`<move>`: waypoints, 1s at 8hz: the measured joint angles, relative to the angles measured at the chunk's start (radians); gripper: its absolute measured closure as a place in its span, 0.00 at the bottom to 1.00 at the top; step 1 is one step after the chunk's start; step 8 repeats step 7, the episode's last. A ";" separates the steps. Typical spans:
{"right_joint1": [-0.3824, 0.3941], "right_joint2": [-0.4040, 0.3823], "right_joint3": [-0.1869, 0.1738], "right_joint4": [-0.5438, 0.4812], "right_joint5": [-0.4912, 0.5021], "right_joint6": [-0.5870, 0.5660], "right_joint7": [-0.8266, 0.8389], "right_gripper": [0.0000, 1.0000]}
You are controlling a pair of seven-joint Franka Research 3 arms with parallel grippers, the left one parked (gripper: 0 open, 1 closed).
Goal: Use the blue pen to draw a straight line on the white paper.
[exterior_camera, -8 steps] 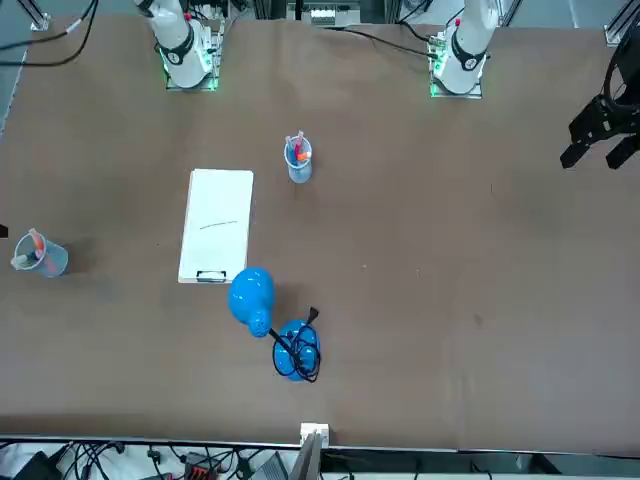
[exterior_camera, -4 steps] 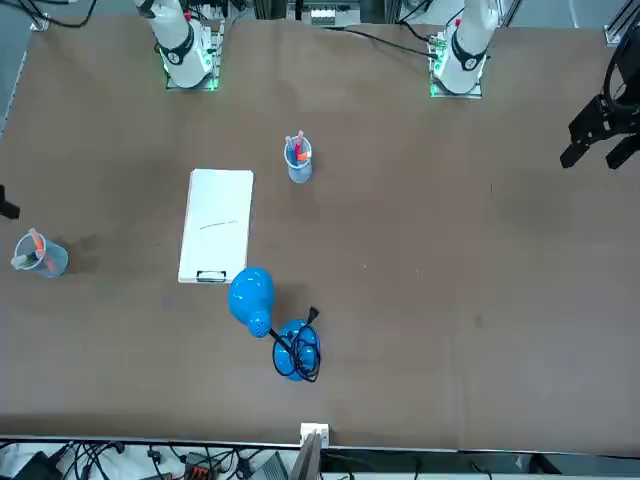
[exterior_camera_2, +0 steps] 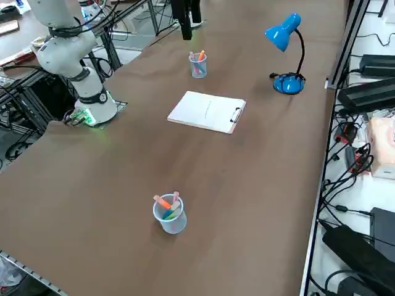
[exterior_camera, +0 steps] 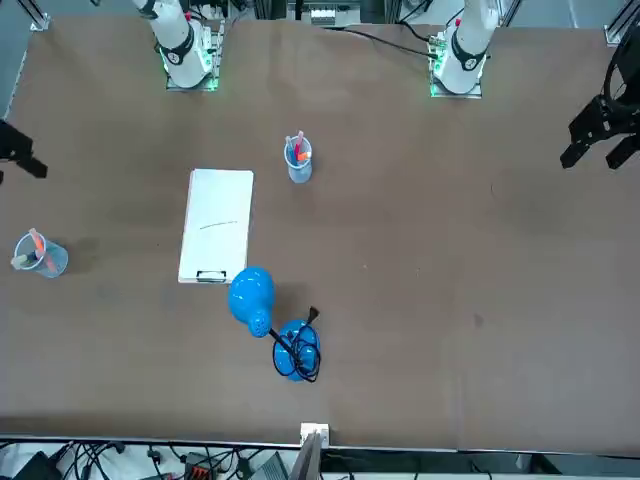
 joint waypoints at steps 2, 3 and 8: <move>-0.013 -0.049 0.028 -0.076 -0.010 0.008 0.016 0.00; -0.034 -0.057 0.054 -0.089 -0.016 0.008 0.027 0.00; -0.140 -0.071 0.149 -0.092 -0.029 -0.008 0.031 0.00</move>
